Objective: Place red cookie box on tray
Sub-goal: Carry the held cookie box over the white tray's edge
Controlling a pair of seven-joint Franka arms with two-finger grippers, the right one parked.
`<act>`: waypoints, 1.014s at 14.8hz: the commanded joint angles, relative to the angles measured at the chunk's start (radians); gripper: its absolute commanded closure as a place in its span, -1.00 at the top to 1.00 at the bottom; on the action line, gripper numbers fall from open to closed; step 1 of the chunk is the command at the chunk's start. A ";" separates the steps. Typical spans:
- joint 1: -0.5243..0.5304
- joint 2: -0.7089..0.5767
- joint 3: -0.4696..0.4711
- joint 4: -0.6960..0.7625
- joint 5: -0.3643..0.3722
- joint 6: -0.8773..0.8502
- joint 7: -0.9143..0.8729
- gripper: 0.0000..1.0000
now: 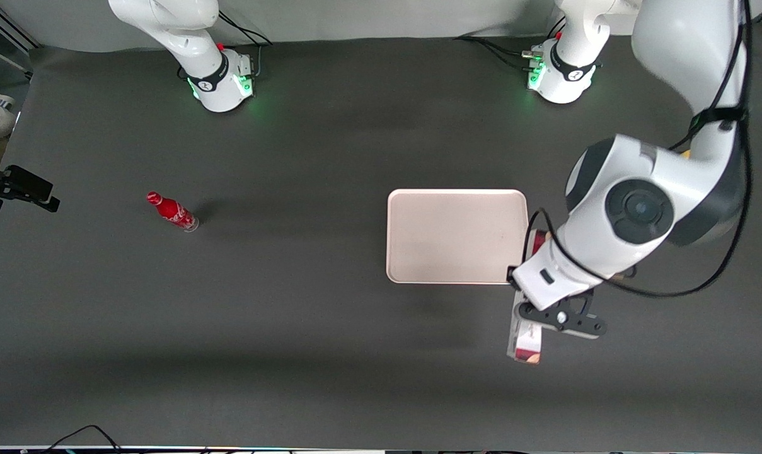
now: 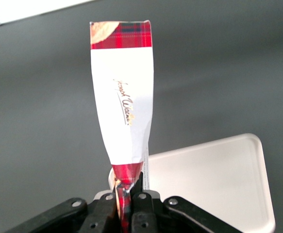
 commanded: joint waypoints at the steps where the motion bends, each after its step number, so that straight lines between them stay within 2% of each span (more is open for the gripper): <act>1: 0.009 -0.125 0.000 -0.075 -0.033 -0.092 -0.016 -1.00; 4: 0.049 -0.219 0.008 -0.247 -0.089 -0.021 -0.007 -1.00; 7: 0.066 -0.332 0.017 -0.530 -0.096 0.204 -0.002 -1.00; 10: 0.066 -0.374 0.052 -0.721 -0.152 0.396 -0.001 -1.00; 15: 0.066 -0.429 0.057 -1.011 -0.162 0.680 -0.013 -1.00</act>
